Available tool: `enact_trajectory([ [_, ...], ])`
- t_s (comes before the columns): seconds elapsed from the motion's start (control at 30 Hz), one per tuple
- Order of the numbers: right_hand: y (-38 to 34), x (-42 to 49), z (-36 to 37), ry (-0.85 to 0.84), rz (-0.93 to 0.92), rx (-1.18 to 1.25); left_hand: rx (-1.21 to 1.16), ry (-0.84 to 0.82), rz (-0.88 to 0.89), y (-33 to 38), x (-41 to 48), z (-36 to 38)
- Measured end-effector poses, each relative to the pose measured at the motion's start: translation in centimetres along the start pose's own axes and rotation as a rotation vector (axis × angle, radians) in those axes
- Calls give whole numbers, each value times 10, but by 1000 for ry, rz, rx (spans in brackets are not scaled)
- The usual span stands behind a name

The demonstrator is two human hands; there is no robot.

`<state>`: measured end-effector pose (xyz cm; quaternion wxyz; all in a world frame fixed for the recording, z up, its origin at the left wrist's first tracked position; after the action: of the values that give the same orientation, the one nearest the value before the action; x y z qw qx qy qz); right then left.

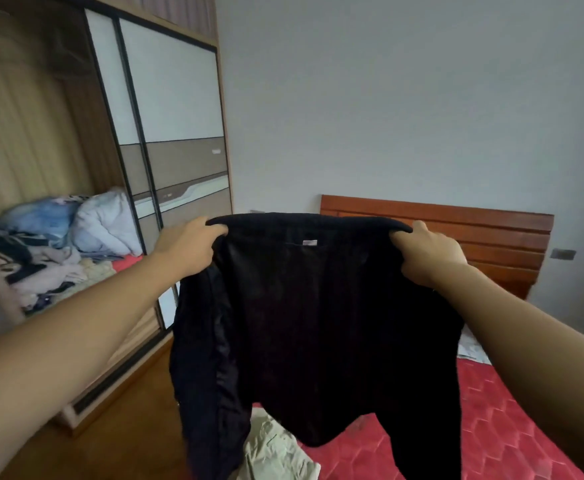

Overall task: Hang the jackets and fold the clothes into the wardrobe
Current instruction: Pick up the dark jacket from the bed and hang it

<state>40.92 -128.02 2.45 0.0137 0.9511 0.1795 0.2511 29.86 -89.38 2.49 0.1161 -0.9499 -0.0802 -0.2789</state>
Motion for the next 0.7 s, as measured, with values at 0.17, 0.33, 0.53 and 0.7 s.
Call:
enact_trajectory([
  [0.17, -53, 15, 2, 57, -134, 144, -77, -36, -256, -30, -46, -21],
  [0.33, -124, 21, 5, 66, -273, 273, -168, -16, -479, -64, -110, -45],
  [0.53, -228, 13, 0, -13, -419, 415, -204, 63, -702, -119, -183, -73],
  [0.7, -319, 4, -19, -39, -495, 515, -215, 108, -789, -184, -230, -91],
])
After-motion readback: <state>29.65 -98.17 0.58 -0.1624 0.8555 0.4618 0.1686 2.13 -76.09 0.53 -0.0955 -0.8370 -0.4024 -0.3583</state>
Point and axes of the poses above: each hand's wrist, its own x-axis towards the middle knuckle, its own z-axis out of the palm, y = z × x, the point moved 6 cm from there along x, towards the middle knuckle, and after that the axes turned 10 degrees about y, right-handed, at the moved point
